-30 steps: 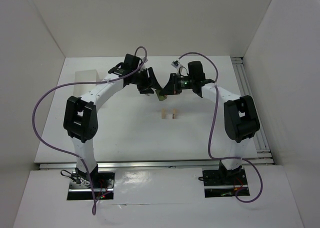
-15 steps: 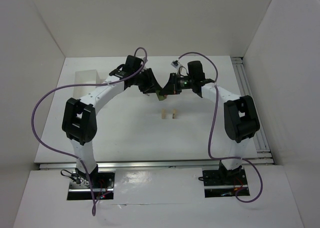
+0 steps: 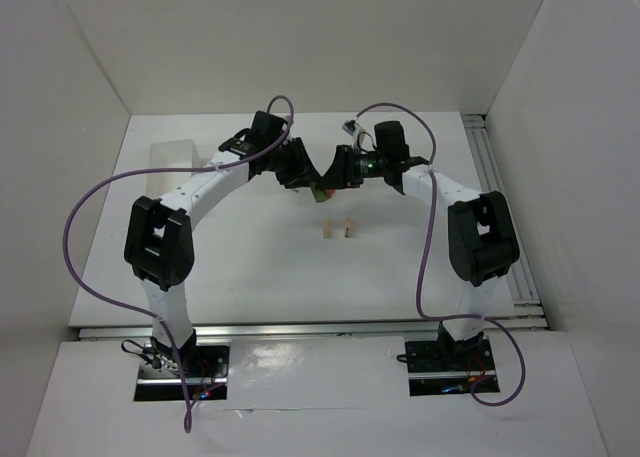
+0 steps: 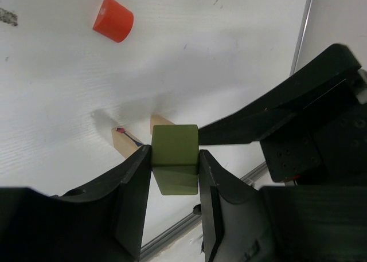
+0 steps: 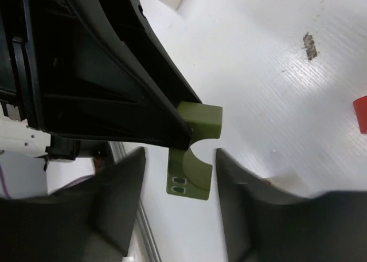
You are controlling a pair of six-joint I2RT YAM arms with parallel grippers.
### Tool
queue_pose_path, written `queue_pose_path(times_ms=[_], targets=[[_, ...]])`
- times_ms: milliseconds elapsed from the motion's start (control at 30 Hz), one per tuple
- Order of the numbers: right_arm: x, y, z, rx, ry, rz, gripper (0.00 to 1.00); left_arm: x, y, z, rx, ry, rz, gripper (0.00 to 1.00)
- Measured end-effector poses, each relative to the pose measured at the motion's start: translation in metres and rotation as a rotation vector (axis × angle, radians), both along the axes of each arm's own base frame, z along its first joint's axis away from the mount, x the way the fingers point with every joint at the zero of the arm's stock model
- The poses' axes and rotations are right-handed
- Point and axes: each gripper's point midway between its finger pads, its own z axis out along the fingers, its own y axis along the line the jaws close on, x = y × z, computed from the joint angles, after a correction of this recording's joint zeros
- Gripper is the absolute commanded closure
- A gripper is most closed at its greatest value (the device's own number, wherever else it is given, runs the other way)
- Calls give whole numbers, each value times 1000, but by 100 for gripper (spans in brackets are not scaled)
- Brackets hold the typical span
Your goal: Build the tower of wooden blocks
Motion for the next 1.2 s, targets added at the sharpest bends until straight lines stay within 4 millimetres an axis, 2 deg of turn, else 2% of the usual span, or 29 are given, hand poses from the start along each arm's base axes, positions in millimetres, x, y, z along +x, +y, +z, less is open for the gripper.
queue_pose_path(times_ms=[200,333,467,567,667,733,800,900,1033,1200], targets=[[5,-3,6,-19,-21,-3,20,6,16,4,85,-12,46,100],[12,-18,2,-66,-17,-55,18,19,37,15,176,-54,99,100],[36,-60,-3,-182,-7,-262,18,32,53,29,238,-94,159,100],[52,-121,1,-285,9,-551,18,38,51,29,268,-104,170,100],[49,-188,3,-340,49,-831,18,41,30,21,277,-104,142,100],[35,-228,-1,-367,85,-989,18,44,8,14,276,-109,111,100],[16,-258,-6,-383,112,-1118,18,44,-17,4,280,-108,71,100],[-15,-274,-11,-392,129,-1213,18,48,-57,-9,264,-135,-9,100],[-52,-284,0,-378,101,-1300,18,47,-105,-29,227,-155,-134,100],[-86,-297,22,-346,36,-1394,18,28,-132,-60,248,-144,-260,100]])
